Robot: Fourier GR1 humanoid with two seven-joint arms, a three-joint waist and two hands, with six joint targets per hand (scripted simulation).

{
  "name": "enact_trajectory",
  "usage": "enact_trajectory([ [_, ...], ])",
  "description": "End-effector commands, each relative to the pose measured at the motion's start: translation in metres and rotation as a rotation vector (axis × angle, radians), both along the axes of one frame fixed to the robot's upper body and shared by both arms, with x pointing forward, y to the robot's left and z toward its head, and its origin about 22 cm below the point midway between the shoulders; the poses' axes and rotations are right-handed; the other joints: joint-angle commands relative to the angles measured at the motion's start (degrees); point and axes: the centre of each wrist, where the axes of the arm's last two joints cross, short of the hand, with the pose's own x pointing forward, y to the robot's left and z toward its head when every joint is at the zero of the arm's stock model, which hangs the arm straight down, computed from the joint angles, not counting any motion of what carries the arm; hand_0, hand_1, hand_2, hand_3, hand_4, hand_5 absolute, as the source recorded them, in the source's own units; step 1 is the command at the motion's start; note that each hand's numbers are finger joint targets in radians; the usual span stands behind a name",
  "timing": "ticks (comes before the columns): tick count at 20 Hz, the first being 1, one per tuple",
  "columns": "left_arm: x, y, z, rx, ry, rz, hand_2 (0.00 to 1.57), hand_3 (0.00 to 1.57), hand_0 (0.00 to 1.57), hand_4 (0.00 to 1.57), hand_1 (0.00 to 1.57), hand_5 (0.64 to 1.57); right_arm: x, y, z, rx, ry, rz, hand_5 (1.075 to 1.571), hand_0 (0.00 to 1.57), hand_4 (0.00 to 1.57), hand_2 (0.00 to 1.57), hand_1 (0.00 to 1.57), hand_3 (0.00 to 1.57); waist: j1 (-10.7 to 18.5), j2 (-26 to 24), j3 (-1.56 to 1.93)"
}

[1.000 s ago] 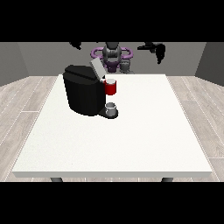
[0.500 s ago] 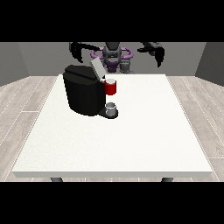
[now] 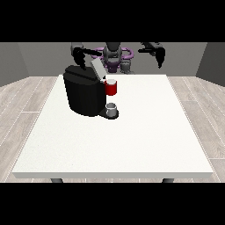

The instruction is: Insert the coffee pod into the coffee machine and close the lid

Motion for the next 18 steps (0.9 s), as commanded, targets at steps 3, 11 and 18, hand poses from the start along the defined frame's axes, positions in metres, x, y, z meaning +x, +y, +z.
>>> enact_trajectory([
  [3, -0.001, 0.009, 0.014, 0.015, -0.072, 0.024, 0.00, 0.00, 0.00, 0.00, 0.00, 1.571, 0.020, 0.012, 0.013, -0.037, -0.070, 0.033, 1.571, 0.00, 0.00, 0.00, 0.00, 0.00, -0.26, 4.22, -0.01],
  [11, 0.003, 0.006, 0.029, 0.014, -0.077, 0.025, 0.00, 0.00, 0.00, 0.12, 0.00, 1.571, 0.036, 0.035, 0.029, -0.057, -0.061, 0.058, 1.571, 0.00, 0.00, 0.00, 0.00, 0.00, -0.46, 4.48, -0.01],
  [18, 0.005, 0.005, 0.027, 0.027, -0.100, 0.038, 0.00, 0.00, 0.00, 0.00, 0.00, 1.571, 0.045, 0.050, 0.041, -0.071, -0.088, 0.080, 1.571, 0.00, 0.00, 0.00, 0.00, 0.00, 0.13, 7.02, -0.01],
])
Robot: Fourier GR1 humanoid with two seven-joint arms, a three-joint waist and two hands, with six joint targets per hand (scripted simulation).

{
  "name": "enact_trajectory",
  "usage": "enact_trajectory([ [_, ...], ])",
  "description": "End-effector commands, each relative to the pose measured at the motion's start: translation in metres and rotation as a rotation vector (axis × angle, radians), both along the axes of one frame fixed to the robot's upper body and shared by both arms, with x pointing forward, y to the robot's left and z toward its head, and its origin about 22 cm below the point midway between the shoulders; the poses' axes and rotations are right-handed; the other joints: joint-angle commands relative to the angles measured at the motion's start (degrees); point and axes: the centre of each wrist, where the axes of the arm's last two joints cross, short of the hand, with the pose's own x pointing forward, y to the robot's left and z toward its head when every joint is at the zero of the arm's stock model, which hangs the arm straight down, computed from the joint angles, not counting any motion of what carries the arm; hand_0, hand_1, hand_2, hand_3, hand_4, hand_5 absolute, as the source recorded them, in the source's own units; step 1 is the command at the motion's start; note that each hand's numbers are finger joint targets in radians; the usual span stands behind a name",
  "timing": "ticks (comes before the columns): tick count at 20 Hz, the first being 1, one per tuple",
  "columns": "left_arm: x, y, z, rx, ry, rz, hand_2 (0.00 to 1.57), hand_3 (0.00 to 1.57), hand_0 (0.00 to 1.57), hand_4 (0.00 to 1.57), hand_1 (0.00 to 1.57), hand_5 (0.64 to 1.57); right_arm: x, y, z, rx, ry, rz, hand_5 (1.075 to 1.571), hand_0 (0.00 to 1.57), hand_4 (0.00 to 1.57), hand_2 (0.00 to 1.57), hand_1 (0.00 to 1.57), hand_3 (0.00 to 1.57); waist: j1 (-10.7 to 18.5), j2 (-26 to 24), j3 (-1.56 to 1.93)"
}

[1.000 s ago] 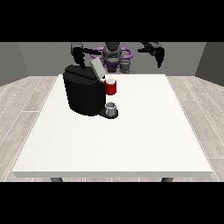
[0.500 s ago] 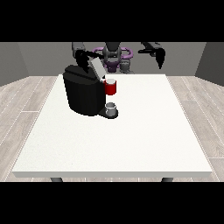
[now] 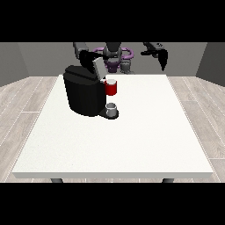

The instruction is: Insert the coffee pod into the coffee machine and close the lid

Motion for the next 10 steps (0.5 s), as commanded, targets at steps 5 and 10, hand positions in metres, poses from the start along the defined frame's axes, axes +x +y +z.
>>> enact_trajectory([
  [5, 0.006, -0.003, 0.011, -0.002, 0.005, -0.001, 0.00, 0.00, 0.00, 0.00, 0.00, 1.571, 0.008, 0.009, -0.007, -0.016, -0.003, 0.030, 1.571, 0.00, 0.00, 0.00, 0.00, 0.00, 0.37, 1.85, 0.18],
  [10, 0.002, -0.008, -0.001, -0.009, 0.000, 0.038, 0.00, 0.00, 0.00, 0.13, 0.00, 1.571, 0.017, 0.028, 0.020, -0.053, 0.007, 0.066, 1.571, 0.00, 0.21, 0.00, 0.00, 0.00, -0.04, 0.58, 0.17],
])
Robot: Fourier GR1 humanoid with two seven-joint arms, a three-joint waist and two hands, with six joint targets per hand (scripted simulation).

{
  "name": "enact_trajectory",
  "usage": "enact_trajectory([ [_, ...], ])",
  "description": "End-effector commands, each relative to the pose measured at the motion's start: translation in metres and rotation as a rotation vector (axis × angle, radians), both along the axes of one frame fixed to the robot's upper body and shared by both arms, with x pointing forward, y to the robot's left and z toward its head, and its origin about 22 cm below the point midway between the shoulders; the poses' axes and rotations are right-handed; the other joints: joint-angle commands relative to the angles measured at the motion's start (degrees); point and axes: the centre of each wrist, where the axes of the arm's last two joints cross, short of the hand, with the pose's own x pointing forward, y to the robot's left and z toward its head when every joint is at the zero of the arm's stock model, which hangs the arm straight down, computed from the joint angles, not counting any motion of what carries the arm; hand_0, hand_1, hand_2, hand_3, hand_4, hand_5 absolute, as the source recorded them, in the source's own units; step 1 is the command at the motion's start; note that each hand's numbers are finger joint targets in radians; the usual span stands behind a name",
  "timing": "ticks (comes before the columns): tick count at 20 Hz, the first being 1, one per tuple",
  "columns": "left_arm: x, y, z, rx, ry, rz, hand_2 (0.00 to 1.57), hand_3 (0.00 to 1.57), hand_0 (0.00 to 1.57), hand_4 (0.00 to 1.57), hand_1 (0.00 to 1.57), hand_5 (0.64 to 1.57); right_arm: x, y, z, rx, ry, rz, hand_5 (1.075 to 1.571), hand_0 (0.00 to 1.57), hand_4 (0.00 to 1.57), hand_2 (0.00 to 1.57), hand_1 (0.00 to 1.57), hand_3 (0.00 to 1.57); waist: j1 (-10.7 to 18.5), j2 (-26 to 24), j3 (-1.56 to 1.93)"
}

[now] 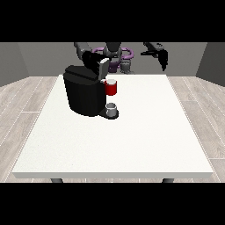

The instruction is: Insert the coffee pod into the coffee machine and close the lid

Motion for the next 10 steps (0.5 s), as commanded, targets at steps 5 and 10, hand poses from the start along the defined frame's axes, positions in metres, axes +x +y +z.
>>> enact_trajectory([
  [5, -0.002, 0.016, -0.020, 0.005, 0.015, 0.041, 0.00, 0.00, 0.00, 0.15, 0.00, 1.571, 0.006, 0.042, 0.034, -0.080, -0.038, 0.060, 1.571, 0.00, 0.17, 0.00, 0.00, 0.00, -1.31, -0.72, 0.06],
  [10, 0.001, 0.012, -0.007, 0.005, 0.011, 0.018, 0.00, 0.00, 0.00, 0.17, 0.00, 1.571, 0.006, 0.048, 0.019, -0.110, -0.045, 0.053, 1.571, 0.00, 0.11, 0.00, 0.00, 0.00, 0.41, -0.40, 0.07],
])
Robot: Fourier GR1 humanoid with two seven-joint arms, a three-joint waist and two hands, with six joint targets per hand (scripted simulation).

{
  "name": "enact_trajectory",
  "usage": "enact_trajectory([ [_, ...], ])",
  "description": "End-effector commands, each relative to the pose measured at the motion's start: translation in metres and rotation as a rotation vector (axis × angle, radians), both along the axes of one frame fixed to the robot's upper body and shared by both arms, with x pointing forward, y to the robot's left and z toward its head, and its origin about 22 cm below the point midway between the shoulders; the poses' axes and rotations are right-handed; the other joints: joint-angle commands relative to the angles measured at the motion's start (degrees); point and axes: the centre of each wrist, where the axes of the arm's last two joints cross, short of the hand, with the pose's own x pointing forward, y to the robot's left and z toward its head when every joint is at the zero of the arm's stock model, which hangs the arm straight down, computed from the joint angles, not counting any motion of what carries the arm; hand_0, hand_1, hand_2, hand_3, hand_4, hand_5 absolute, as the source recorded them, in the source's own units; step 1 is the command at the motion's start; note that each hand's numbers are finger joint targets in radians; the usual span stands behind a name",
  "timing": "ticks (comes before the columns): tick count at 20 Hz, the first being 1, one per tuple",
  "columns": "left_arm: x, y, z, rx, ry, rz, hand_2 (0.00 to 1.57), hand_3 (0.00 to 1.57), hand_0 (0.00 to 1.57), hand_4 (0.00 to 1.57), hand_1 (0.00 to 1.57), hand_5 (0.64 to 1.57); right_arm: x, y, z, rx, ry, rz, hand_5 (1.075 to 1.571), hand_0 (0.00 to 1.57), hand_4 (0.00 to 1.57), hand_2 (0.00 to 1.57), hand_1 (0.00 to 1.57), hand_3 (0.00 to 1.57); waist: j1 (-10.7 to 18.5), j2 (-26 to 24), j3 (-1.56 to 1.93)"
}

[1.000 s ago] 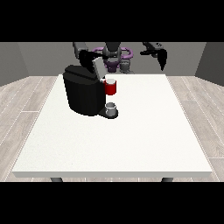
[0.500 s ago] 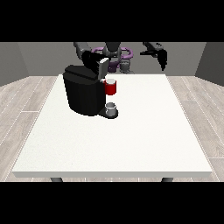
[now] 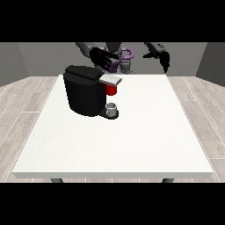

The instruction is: Insert the coffee pod into the coffee machine and close the lid

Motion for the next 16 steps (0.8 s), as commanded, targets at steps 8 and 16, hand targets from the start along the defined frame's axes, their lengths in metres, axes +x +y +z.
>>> enact_trajectory([
  [8, -0.003, -0.012, -0.010, -0.002, -0.039, 0.019, 0.00, 0.00, 0.00, 0.20, 0.00, 1.571, -0.017, 0.040, -0.012, 0.071, -0.033, 0.121, 1.571, 0.00, 0.13, 0.00, 0.00, 0.00, -2.24, -3.13, 0.01],
  [16, -0.026, -0.004, -0.044, -0.033, 0.043, 0.043, 0.00, 0.00, 0.00, 0.19, 0.00, 1.571, -0.069, 0.020, -0.077, 0.272, 0.107, 0.105, 1.571, 0.00, 0.25, 0.00, 0.00, 0.00, -6.63, -9.80, 0.02],
])
